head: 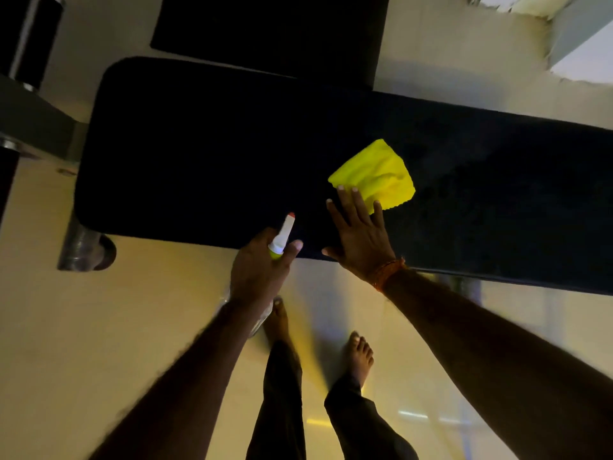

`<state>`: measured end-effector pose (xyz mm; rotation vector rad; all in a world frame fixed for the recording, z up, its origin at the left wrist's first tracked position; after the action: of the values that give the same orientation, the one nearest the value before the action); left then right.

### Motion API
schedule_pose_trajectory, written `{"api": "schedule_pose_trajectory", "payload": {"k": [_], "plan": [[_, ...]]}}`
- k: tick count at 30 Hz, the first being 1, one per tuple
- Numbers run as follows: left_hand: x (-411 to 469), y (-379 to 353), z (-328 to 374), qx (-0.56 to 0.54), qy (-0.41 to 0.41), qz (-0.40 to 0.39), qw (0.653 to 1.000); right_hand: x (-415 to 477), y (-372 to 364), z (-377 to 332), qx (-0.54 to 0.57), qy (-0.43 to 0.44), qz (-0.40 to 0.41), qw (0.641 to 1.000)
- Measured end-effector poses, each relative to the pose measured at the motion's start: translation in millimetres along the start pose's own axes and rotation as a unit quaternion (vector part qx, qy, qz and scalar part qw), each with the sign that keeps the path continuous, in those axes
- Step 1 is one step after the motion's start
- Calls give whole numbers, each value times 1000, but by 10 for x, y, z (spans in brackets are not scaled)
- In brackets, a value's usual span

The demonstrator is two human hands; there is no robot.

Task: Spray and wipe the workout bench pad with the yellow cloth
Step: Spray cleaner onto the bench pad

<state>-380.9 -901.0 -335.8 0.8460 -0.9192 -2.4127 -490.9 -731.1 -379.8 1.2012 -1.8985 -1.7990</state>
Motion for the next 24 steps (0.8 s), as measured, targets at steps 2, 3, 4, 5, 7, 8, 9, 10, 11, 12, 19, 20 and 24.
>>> {"api": "schedule_pose_trajectory", "payload": {"k": [2,3,4,5,7,8,9,10,11,12,19,20,24], "plan": [[-118,-21,-52,26,6,17,1000,-43,-6,28,-14,11,0,1000],[-177,-37,-72,32,9,23,999,-62,-9,44,-21,17,-1,1000],[-233,-59,-92,27,12,24,999,-80,-13,62,-26,24,-1,999],[-284,-83,-105,14,16,18,1000,-99,-15,81,-30,31,-2,999],[-384,-128,-107,-3,26,4,1000,-133,-14,111,-34,42,-8,998],[-430,-144,-103,-1,29,5,1000,-145,-14,122,-35,46,-11,998],[-469,-151,-98,4,30,12,999,-148,-10,133,-37,50,-13,998],[-499,-154,-90,6,31,19,999,-148,-5,141,-37,53,-14,998],[-520,-156,-79,-1,31,22,999,-145,0,150,-35,55,-17,998],[-531,-155,-58,-16,30,21,999,-140,6,162,-31,57,-21,998],[-366,24,390,-158,-43,50,985,-46,169,250,30,78,-28,996],[-301,69,493,-172,-69,64,981,-25,215,269,53,79,-19,995],[19,153,876,-206,-107,99,968,110,445,444,154,26,70,985]]}}
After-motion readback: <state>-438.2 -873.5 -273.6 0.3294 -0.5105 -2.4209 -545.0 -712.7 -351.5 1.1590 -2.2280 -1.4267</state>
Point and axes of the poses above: each hand's wrist, its own x-axis towards the middle knuckle, its own y-axis out of the back of the hand, z = x × y, the point moved 4 cm from there along x, towards the middle knuckle, and after that the axes turned 8 degrees about y, right-handed, at the moved point
